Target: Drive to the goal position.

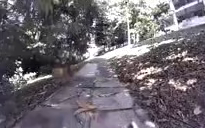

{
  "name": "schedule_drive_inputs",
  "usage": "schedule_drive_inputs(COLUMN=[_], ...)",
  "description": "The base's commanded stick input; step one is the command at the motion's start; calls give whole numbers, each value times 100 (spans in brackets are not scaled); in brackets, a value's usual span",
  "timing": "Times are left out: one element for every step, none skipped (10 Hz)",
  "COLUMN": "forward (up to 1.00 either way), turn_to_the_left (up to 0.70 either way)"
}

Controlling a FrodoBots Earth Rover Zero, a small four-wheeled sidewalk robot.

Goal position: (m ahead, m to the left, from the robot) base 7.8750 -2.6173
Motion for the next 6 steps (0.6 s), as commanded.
schedule_drive_inputs(forward=[50,50,50,50,50,50], turn_to_the_left=[0,0,0,0,0,0])
